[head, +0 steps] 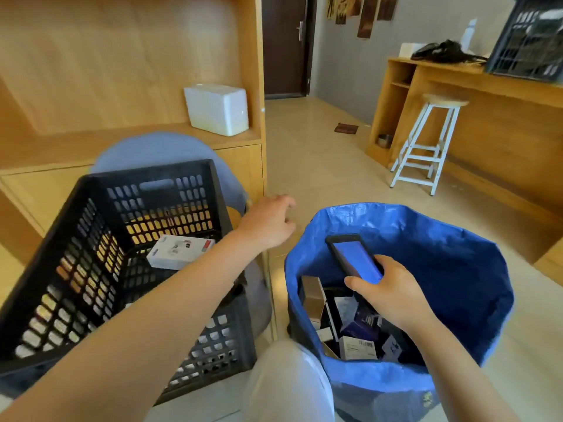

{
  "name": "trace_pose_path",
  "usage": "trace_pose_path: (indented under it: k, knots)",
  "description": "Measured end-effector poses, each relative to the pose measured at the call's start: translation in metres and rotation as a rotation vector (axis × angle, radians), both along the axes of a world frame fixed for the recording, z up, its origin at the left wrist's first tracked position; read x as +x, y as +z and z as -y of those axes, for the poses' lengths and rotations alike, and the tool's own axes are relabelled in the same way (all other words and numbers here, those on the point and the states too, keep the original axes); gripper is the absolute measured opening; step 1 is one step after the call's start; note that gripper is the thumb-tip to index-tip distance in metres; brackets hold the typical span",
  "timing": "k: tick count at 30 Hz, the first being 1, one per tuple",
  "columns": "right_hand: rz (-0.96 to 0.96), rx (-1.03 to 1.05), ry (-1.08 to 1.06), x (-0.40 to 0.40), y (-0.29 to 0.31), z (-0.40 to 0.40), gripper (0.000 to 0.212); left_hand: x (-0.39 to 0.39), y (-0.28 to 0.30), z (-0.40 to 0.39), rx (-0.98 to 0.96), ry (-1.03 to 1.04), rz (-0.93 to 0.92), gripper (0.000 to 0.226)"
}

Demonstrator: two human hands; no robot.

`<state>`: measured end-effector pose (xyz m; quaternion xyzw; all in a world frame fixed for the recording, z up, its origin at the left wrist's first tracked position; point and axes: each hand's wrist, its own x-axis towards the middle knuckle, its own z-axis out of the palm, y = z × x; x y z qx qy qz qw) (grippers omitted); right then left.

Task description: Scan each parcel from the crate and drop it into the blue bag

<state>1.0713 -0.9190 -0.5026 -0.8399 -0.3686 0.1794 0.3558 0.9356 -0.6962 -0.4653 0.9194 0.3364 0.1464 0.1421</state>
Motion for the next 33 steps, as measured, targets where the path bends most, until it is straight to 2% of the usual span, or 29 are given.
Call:
trace_pose_path:
  k: [6,12,17,19,22,26,30,33]
  knots:
    - [0.025,0.028,0.204,-0.057,0.034,-0.063,0.031,-0.101,0.002,-0.046,-0.012,0.188,0.050,0.041]
    - [0.064,0.077,0.360,-0.124,0.037,-0.125,0.042,-0.185,-0.033,-0.079,-0.084,0.393,-0.103,0.040]
    - [0.076,0.111,0.492,-0.176,0.030,-0.169,0.041,-0.245,-0.066,-0.096,-0.310,0.489,-0.259,0.039]
    - [0.084,0.088,0.514,-0.192,0.021,-0.183,0.044,-0.263,-0.076,-0.101,-0.399,0.520,-0.310,0.029]
    - [0.132,-0.021,0.560,-0.205,0.001,-0.193,0.061,-0.277,-0.089,-0.105,-0.457,0.543,-0.276,0.013]
    - [0.194,-0.128,0.569,-0.205,-0.018,-0.194,0.063,-0.280,-0.110,-0.106,-0.504,0.497,-0.365,0.020]
    - [0.181,-0.121,0.561,-0.207,-0.027,-0.191,0.059,-0.279,-0.123,-0.096,-0.743,0.422,-0.530,0.044]
    - [0.173,-0.111,0.567,-0.206,-0.030,-0.189,0.060,-0.276,-0.120,-0.091,-0.829,0.431,-0.548,0.048]
